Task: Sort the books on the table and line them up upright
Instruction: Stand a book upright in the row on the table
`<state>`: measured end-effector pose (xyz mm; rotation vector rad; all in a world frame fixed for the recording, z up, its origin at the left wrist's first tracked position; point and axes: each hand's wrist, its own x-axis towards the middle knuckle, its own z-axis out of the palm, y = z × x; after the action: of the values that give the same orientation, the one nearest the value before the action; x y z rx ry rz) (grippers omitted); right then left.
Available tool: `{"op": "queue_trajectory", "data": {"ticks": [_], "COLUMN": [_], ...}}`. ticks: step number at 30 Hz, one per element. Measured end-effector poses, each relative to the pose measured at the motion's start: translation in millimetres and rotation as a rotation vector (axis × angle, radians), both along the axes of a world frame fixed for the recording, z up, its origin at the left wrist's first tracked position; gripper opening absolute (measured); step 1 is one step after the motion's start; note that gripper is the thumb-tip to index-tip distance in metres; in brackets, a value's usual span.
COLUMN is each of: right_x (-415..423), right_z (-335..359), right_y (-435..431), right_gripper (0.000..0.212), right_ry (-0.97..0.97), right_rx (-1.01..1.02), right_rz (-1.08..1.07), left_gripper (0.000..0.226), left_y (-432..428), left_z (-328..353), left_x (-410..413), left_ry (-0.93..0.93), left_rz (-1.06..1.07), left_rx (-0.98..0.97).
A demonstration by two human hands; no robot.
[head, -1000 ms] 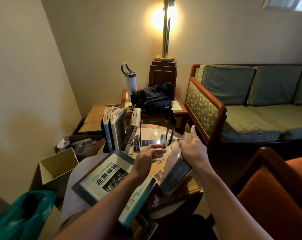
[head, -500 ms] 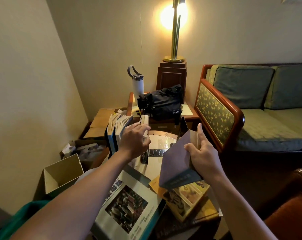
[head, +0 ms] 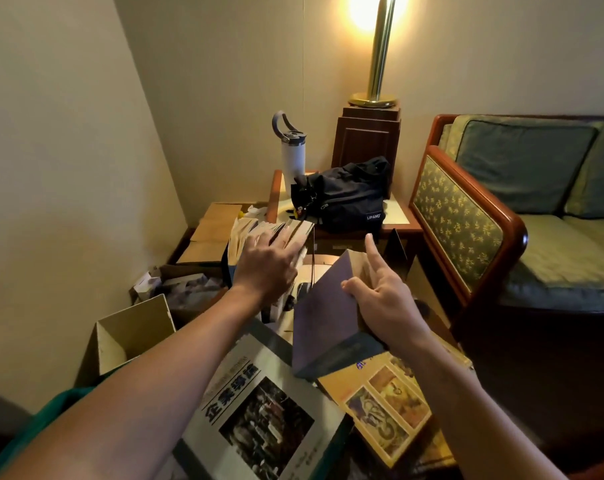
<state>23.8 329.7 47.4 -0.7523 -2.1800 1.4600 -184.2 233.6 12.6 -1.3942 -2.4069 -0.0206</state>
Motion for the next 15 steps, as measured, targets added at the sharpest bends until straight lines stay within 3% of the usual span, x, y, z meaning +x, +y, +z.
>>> {"op": "queue_trajectory", "data": {"ticks": [5, 15], "right_x": [-37, -82], "right_z": [8, 16], "right_y": [-7, -13], "right_gripper": [0.079, 0.070], "right_ry": [-0.007, -0.105], "right_rx": [0.042, 0.029], "right_rz": [0.036, 0.146], "left_gripper": [0.049, 0.054], "left_y": [-18, -41], "left_z": [5, -8], "left_x": [-27, -40], "left_ry": [-0.024, -0.236], "left_rz": [0.096, 0.111], "left_rx": [-0.110, -0.012]}}
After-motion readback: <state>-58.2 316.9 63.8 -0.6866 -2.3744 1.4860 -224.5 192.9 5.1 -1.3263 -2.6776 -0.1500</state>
